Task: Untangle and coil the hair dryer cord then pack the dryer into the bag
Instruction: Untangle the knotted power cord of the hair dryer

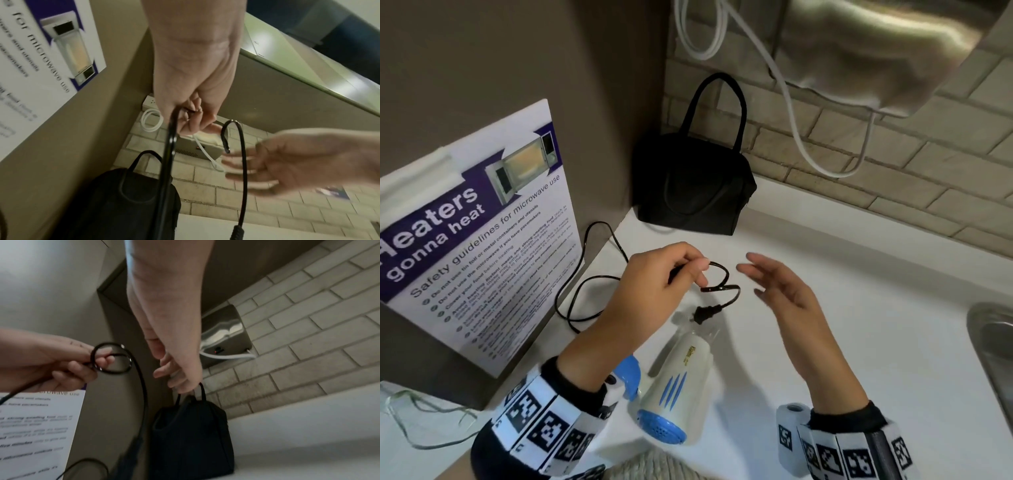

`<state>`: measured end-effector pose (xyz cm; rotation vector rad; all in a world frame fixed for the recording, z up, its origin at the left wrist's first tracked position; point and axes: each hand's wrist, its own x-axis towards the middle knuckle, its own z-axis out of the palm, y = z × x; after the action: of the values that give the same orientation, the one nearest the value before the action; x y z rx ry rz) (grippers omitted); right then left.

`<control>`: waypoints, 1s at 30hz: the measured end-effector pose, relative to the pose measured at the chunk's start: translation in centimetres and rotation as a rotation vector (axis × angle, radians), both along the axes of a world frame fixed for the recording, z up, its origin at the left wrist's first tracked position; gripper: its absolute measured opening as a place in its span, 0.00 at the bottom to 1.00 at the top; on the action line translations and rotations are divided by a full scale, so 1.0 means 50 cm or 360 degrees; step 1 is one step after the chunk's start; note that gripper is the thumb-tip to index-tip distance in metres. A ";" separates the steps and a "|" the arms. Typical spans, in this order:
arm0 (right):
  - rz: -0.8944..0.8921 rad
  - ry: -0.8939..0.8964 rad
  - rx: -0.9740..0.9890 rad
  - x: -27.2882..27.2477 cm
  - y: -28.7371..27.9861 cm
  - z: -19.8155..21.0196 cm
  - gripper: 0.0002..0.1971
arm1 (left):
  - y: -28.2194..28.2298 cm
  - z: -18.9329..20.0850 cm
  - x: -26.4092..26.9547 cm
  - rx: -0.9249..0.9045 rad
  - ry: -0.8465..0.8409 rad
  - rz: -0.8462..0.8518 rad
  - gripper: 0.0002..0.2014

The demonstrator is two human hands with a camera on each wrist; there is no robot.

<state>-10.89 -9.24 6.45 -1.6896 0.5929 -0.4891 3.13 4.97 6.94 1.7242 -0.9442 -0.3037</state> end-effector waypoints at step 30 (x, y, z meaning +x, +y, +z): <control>-0.0109 0.0624 -0.1046 0.028 -0.053 -0.051 0.14 | 0.067 0.145 0.020 -0.0599 0.0005 0.0303 0.12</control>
<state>-9.49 -11.92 3.90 -2.4288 0.8325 -0.4275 4.14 8.30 14.17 1.4500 -0.7709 -0.0013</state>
